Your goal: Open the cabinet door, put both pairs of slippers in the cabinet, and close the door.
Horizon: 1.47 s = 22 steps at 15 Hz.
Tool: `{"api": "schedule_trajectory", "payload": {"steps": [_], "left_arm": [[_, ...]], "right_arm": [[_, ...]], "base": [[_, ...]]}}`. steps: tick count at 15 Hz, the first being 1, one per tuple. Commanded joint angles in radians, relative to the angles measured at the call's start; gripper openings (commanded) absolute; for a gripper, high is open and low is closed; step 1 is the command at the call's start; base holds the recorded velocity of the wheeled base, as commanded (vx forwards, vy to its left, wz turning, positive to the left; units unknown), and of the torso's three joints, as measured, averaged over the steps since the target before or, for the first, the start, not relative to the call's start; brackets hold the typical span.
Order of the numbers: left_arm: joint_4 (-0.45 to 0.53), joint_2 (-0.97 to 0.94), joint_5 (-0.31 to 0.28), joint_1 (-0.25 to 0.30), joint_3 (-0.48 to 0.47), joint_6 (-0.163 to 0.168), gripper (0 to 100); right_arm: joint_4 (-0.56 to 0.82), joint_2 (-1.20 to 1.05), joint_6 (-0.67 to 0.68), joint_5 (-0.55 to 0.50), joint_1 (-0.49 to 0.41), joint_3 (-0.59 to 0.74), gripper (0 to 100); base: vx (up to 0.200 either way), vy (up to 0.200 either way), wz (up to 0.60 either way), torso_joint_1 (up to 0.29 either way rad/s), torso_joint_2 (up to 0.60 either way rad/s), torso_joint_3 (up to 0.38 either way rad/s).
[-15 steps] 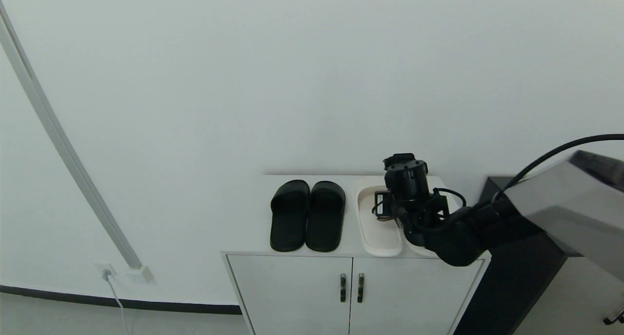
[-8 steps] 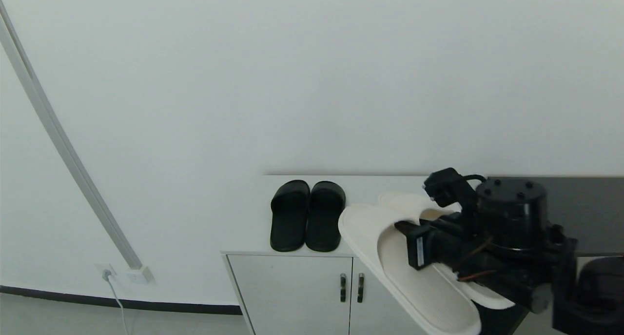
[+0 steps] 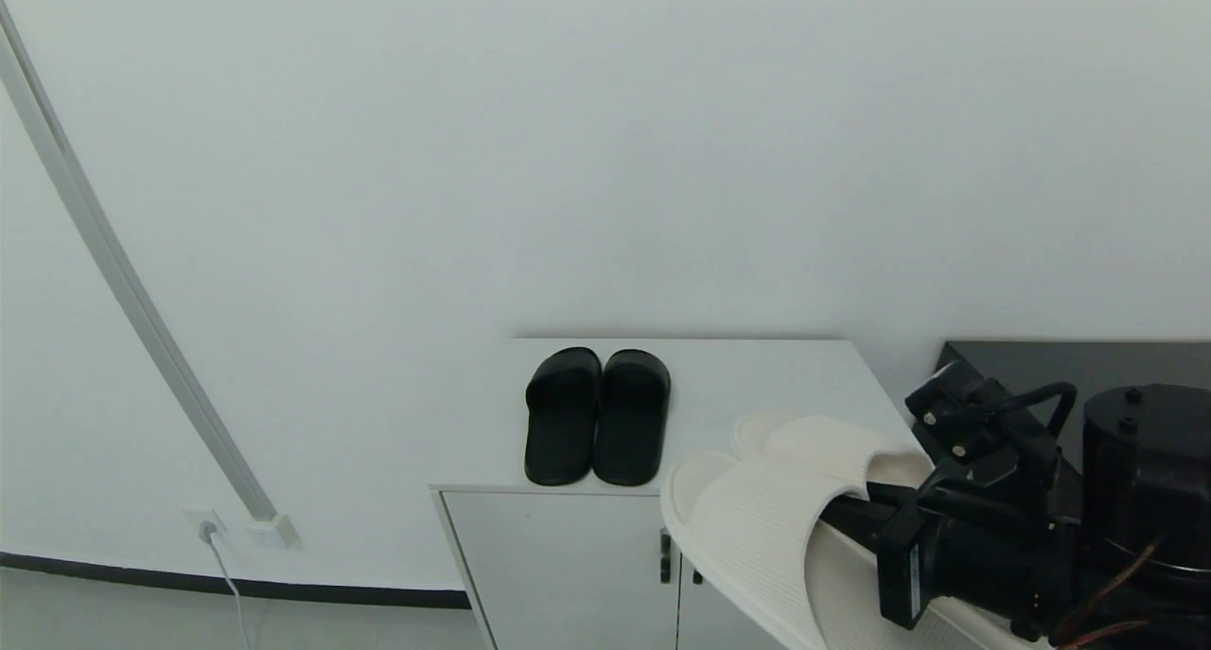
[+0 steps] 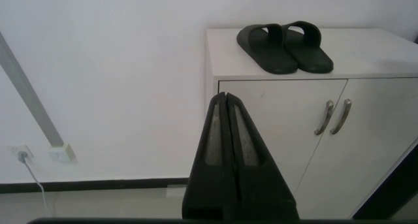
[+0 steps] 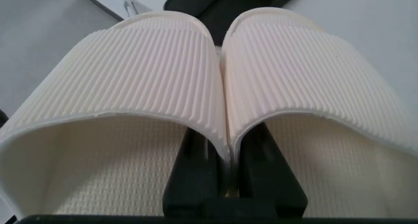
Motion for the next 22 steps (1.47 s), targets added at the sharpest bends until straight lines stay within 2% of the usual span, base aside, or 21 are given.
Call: {"api": "schedule_trajectory", "payload": {"steps": [1, 4, 17, 22], "left_arm": [[0.000, 0.001, -0.001, 0.001, 0.000, 0.000, 0], [0.000, 0.001, -0.001, 0.001, 0.000, 0.000, 0], [0.000, 0.001, 0.001, 0.001, 0.000, 0.000, 0], [0.000, 0.001, 0.001, 0.001, 0.000, -0.002, 0]], "right_arm": [[-0.002, -0.012, 0.000, 0.001, 0.000, 0.010, 0], [-0.002, -0.013, 0.000, 0.001, 0.000, 0.014, 0], [-0.001, -0.004, -0.001, 0.002, 0.000, 0.027, 0], [-0.002, -0.004, -0.001, 0.002, 0.000, 0.033, 0]], "base": [[-0.200, 0.000, 0.00, 0.017, 0.00, 0.002], [-0.200, 0.000, 0.00, -0.002, 0.00, 0.005], [0.000, 0.000, 0.00, 0.000, 0.00, 0.000], [0.000, 0.000, 0.00, -0.129, 0.31, 0.164]]}}
